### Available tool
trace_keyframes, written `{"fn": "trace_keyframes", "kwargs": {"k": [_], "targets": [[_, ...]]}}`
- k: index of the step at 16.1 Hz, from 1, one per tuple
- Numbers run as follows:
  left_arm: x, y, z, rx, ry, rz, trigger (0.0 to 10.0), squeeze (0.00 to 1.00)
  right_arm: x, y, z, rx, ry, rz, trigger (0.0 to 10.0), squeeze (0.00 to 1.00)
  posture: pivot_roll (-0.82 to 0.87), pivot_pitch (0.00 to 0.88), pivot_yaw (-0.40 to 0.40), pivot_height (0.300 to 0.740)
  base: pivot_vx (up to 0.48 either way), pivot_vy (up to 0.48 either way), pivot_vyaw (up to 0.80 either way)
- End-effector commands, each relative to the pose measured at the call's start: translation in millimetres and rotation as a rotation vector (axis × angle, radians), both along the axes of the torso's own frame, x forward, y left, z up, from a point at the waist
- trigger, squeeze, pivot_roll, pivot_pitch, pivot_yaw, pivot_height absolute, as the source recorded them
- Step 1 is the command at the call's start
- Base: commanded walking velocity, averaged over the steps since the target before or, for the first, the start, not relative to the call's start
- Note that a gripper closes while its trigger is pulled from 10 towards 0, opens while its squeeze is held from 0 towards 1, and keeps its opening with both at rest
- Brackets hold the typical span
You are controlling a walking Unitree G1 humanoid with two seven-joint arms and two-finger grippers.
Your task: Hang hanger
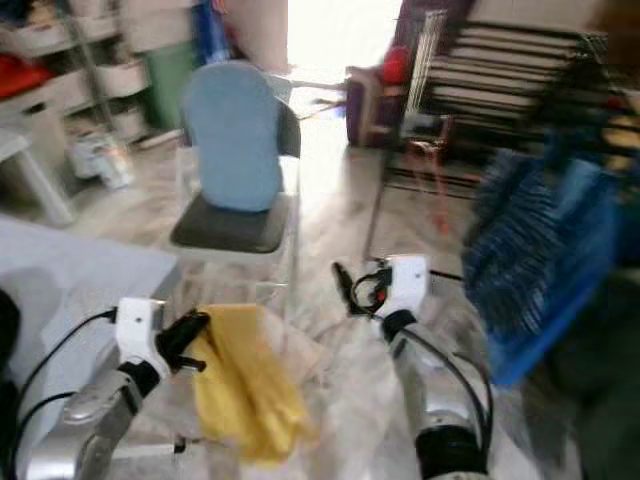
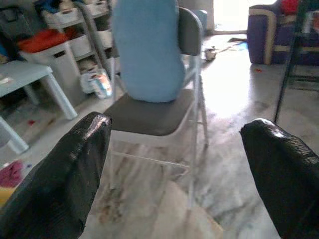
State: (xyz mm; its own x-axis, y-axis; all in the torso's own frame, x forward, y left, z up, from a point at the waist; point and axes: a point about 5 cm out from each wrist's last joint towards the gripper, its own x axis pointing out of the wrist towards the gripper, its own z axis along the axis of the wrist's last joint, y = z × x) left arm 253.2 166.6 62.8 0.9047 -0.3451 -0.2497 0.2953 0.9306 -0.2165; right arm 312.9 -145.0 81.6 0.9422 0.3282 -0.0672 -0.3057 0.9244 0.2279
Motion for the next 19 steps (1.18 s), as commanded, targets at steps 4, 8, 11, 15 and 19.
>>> {"fn": "trace_keyframes", "kwargs": {"k": [4, 8, 11, 15, 19], "targets": [[-1.4, -8.7, 4, -0.017, -0.043, -0.012, 10.0, 0.0, 1.2, -11.2, 2, -0.01, -0.01, -0.038, 10.0, 0.0, -0.07, 0.0, 0.001, 0.74, 0.0, 0.0, -0.38], [6.7, -12.1, 12, -0.018, -0.086, -0.024, 10.0, 0.0, 3.0, -13.2, 1, -0.031, -0.003, -0.067, 10.0, 0.0, -0.05, 0.0, -0.013, 0.74, 0.0, 0.0, 0.0], [10.0, -12.0, 17, -0.002, -0.119, -0.017, 10.0, 0.0, 4.2, -12.2, 1, -0.045, 0.0, -0.06, 10.0, 0.0, -0.05, 0.0, -0.019, 0.74, 0.0, 0.0, 0.0], [6.0, -4.1, 13, 0.046, -0.12, 0.076, 10.0, 0.0, 3.3, -11.6, 0, -0.04, 0.003, -0.049, 10.0, 0.0, -0.05, 0.0, -0.025, 0.74, 0.0, 0.0, 0.0], [2.7, 12.6, 10, 0.069, -0.136, 0.203, 10.0, 0.0, 3.4, -6.4, -4, -0.054, 0.017, -0.018, 10.0, 0.0, -0.02, 0.0, -0.083, 0.74, 0.0, 0.0, 0.0]]}}
